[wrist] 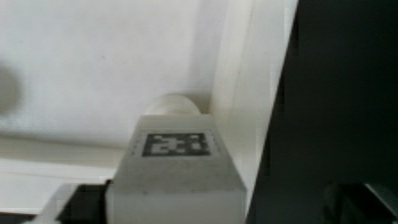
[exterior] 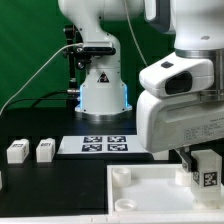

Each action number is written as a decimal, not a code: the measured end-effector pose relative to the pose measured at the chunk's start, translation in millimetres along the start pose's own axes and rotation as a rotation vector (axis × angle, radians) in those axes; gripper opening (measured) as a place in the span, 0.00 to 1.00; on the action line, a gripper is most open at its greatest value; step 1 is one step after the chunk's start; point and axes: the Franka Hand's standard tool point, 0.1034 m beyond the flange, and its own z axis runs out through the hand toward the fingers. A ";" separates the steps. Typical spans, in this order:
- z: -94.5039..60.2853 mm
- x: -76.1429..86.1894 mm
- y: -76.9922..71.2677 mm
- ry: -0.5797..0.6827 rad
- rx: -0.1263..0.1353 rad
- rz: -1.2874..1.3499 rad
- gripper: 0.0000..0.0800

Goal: Assemble one leg

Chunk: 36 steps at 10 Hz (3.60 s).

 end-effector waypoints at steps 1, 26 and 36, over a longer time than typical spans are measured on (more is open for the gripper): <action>0.0 0.0 0.1 0.000 0.000 0.024 0.55; 2.4 2.8 10.2 0.100 0.102 0.708 0.81; 2.2 7.3 19.1 0.122 0.031 0.340 0.37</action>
Offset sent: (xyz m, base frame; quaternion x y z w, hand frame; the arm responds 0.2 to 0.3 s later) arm 0.0000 0.0000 0.0000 0.0000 0.0000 0.1790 0.9838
